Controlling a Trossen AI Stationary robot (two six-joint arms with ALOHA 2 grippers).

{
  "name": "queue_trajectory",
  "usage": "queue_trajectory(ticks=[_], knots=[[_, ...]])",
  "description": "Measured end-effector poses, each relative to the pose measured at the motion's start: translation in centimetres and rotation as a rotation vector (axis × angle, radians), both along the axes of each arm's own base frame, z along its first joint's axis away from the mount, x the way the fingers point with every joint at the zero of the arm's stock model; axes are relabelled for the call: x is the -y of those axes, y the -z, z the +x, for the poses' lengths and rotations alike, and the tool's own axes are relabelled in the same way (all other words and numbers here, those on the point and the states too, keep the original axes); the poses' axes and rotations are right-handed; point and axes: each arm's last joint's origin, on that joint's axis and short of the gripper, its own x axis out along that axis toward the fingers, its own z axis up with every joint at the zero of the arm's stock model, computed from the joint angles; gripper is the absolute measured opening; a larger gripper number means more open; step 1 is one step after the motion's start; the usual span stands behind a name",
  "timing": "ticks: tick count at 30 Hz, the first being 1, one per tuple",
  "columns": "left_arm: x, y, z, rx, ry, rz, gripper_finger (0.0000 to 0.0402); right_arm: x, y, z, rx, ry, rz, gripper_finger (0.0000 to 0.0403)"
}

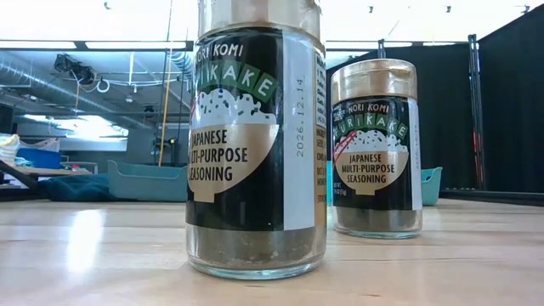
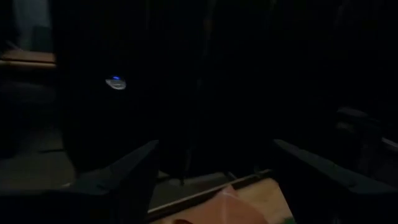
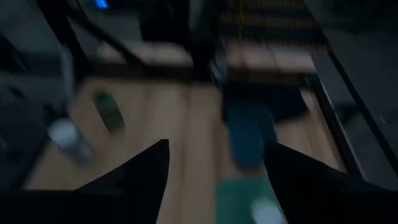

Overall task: Sort spices by type
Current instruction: Put the white seasoning bottle into the transparent green bin

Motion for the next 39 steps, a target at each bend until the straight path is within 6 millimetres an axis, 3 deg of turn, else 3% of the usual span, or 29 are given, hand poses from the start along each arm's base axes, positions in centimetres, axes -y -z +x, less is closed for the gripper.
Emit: queue_trajectory(ticks=[6,13,22,27,34,39], knots=[[0.5,-0.7,-2.3,0.037,0.127,-0.028,0.0308,-3.6,0.9,4.4,0.191,-0.045,0.106,0.0268],[1.5,-1.1,-4.3,0.056,0.299,-0.049,0.0308,-7.2,4.1,8.9,0.290,-0.068,0.279,0.0266],[3.1,-1.2,-6.7,0.050,0.544,-0.056,0.0308,-12.5,4.1,8.4,0.334,-0.087,0.291,0.0257],[3.7,-1.2,-7.3,0.052,0.618,-0.060,0.0308,-13.7,4.1,8.3,0.382,-0.011,0.251,0.0256],[4.2,-1.2,-8.1,0.056,0.693,-0.069,0.0308,-14.4,7.2,10.5,0.370,0.020,0.260,0.0256],[4.5,-1.2,-8.4,0.054,0.727,-0.069,0.0308,-15.3,10.7,12.5,0.347,0.011,0.270,0.0256]])
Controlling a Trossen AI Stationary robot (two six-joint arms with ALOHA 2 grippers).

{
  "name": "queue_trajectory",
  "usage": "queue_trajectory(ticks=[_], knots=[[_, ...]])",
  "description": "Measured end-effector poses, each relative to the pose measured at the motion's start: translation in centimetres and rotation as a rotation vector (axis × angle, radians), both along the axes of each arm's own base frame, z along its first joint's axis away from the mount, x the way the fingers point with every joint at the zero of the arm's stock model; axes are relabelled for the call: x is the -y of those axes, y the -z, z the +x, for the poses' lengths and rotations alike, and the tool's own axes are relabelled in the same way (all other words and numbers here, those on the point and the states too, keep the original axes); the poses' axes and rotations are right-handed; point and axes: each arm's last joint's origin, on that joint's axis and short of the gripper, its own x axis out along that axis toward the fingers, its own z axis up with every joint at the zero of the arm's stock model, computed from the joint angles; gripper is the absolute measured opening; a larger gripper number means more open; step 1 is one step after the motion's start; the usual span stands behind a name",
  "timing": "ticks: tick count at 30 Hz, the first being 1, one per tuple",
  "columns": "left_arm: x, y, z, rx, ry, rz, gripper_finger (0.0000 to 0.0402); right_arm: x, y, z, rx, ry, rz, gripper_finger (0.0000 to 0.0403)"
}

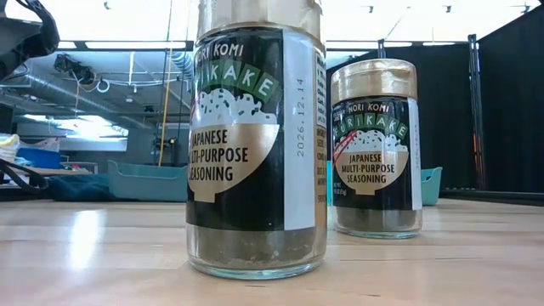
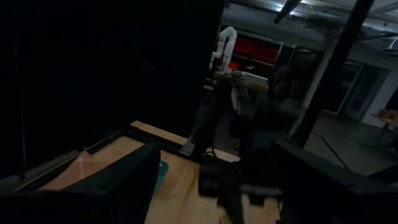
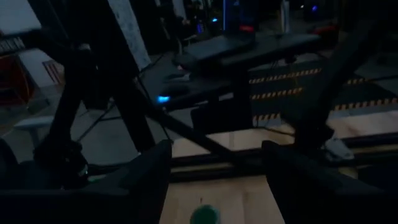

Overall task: Sort spices by type
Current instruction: Put the white seasoning bottle into the transparent green bin

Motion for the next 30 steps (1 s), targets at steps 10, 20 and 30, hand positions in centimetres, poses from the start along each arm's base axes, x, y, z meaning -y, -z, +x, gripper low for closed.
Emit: queue_trajectory(ticks=[10,20,30], knots=[[0.4,0.1,-0.1,0.002,0.013,-0.009,0.0308,-2.2,7.3,2.6,-0.068,-0.083,-0.012,0.0256],[0.5,0.1,0.0,0.001,0.012,-0.003,0.0308,-5.5,9.6,2.1,-0.075,-0.187,-0.159,0.0261],[0.9,0.3,0.1,-0.009,0.012,0.030,0.0308,-5.7,10.6,1.8,-0.167,-0.257,-0.141,0.0289]])
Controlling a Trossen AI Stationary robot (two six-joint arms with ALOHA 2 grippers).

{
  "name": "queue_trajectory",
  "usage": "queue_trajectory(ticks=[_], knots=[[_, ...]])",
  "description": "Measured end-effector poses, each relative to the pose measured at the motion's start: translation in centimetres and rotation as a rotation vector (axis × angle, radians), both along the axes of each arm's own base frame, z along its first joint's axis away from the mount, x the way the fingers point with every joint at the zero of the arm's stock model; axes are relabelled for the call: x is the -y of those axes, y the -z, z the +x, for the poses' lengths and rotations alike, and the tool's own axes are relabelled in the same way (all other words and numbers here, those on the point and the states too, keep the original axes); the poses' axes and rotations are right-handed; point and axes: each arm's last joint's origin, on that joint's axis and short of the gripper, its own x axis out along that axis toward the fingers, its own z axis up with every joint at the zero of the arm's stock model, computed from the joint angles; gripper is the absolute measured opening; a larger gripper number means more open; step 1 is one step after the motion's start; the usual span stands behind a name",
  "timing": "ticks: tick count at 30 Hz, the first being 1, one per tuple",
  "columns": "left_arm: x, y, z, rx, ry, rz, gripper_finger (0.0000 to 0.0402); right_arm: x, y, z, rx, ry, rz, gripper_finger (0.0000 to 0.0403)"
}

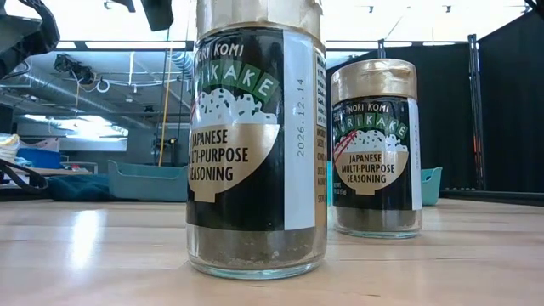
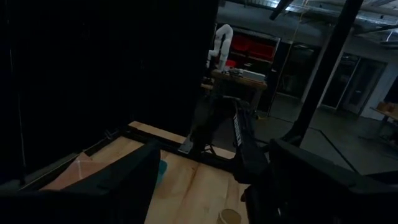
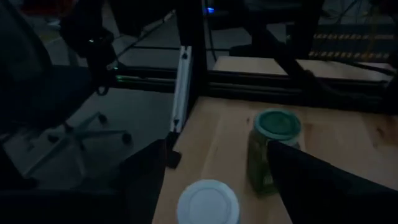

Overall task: Sort spices by type
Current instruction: Put the white seasoning bottle into the transparent green bin

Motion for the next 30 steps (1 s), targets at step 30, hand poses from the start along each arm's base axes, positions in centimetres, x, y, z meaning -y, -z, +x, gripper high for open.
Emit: queue_trajectory(ticks=[30], knots=[[0.4,0.2,0.1,-0.006,0.000,0.022,0.0308,-0.9,0.2,1.9,0.008,0.025,-0.018,0.0337]])
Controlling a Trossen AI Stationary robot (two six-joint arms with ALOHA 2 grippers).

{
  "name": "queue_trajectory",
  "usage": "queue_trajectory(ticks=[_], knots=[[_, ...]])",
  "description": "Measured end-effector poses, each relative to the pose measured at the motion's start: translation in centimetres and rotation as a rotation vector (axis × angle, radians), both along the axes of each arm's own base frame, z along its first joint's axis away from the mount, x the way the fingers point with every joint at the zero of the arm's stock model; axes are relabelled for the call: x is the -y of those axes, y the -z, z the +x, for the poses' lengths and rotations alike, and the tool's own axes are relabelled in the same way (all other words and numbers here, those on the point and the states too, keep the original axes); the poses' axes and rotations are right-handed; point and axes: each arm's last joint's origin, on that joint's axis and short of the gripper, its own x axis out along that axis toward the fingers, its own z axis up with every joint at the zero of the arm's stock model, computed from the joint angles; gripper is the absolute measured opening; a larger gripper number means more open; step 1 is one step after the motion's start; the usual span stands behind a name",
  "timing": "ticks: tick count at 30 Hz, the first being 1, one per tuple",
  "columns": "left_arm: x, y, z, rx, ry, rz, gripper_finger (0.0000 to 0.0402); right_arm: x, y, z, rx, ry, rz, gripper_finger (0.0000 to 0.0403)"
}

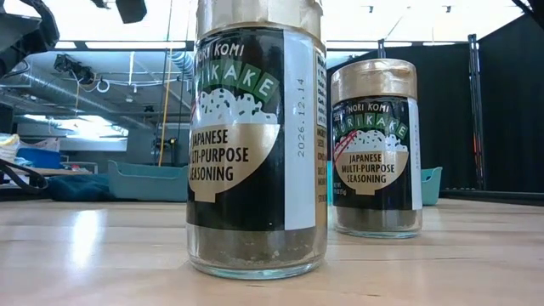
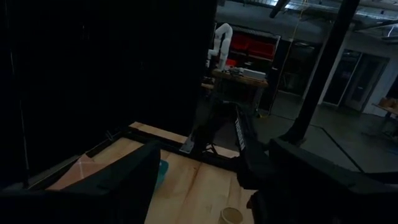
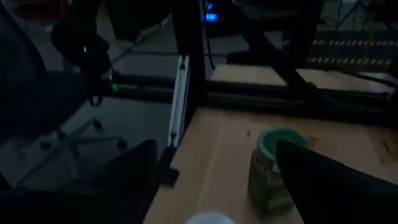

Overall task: Sort spices by type
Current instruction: Put the white seasoning bottle into the transparent green bin

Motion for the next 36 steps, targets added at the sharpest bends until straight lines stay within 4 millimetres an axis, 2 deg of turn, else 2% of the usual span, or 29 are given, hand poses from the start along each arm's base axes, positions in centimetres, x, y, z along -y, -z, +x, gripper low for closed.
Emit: queue_trajectory(ticks=[7,13,21,33,36], knots=[[0.0,0.0,0.0,0.002,0.000,-0.008,0.0308,0.0,1.0,-0.3,-0.080,-0.028,-0.031,0.0337],[0.2,0.1,0.0,0.001,0.000,-0.004,0.0308,0.0,1.0,-0.3,-0.082,-0.030,-0.037,0.0337],[0.2,0.1,0.0,0.002,0.000,-0.007,0.0308,0.2,2.4,-0.7,-0.117,-0.030,-0.048,0.0337],[0.2,0.1,0.0,0.002,0.000,-0.007,0.0308,0.2,3.1,-0.8,-0.119,-0.032,-0.048,0.0336],[0.2,0.1,0.0,0.002,0.000,-0.007,0.0308,0.1,4.0,-0.5,-0.114,-0.031,-0.028,0.0336]])
